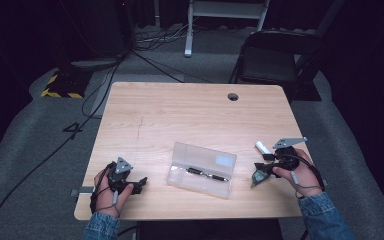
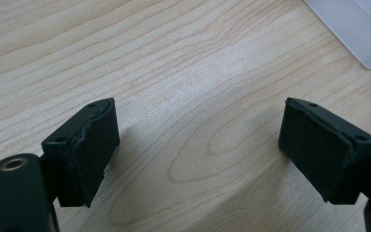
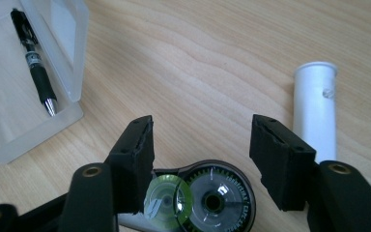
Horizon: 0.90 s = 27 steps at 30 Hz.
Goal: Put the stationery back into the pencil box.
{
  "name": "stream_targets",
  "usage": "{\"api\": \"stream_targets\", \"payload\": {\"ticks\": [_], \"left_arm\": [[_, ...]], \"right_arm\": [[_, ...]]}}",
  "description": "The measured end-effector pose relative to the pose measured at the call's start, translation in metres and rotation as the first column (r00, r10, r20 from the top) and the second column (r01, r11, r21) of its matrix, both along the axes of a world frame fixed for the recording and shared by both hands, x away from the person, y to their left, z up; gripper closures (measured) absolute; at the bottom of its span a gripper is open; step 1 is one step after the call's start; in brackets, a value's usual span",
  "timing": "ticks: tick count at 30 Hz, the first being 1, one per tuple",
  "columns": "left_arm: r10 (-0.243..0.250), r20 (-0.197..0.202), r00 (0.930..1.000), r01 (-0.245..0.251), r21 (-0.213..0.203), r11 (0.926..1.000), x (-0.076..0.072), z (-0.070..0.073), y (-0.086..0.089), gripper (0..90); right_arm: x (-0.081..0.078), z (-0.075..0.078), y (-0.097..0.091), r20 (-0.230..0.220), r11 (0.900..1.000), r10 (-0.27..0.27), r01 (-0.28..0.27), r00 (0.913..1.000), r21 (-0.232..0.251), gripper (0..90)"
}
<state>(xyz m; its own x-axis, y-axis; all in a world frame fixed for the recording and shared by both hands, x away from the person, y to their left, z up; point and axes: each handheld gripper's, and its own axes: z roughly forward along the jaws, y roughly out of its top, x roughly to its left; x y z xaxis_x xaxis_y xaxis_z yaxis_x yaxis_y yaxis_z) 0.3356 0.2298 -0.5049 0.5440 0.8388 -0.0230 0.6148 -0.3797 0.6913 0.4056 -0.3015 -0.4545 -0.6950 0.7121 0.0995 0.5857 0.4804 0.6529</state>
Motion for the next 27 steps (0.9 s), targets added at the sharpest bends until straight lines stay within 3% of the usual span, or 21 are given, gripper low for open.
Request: {"api": "stream_targets", "payload": {"ticks": [6, 8, 21, 27], "left_arm": [[0.0, 0.0, 1.0, 0.0, 0.0, 1.0, 0.0, 0.0, 0.0, 14.8], [0.0, 0.0, 1.0, 0.0, 0.001, 1.0, 0.0, 0.0, 0.0, 14.8], [-0.003, -0.001, 1.0, 0.003, 0.001, 1.0, 0.001, 0.0, -0.001, 14.5], [-0.007, -0.005, 1.0, 0.007, 0.001, 1.0, 0.002, 0.0, -0.002, 14.5]], "right_arm": [[-0.001, -0.009, -0.005, -0.036, 1.0, 0.0, 0.0, 0.9994, -0.01, 41.9], [-0.003, -0.012, -0.006, -0.048, 1.0, -0.006, 0.007, 0.9988, 0.006, 41.3], [-0.016, -0.011, -0.017, -0.093, 0.9994, -0.022, 0.025, 0.9954, 0.025, 40.5], [-0.02, -0.008, -0.017, -0.065, 0.9996, -0.014, 0.015, 0.9978, 0.022, 40.4]]}}
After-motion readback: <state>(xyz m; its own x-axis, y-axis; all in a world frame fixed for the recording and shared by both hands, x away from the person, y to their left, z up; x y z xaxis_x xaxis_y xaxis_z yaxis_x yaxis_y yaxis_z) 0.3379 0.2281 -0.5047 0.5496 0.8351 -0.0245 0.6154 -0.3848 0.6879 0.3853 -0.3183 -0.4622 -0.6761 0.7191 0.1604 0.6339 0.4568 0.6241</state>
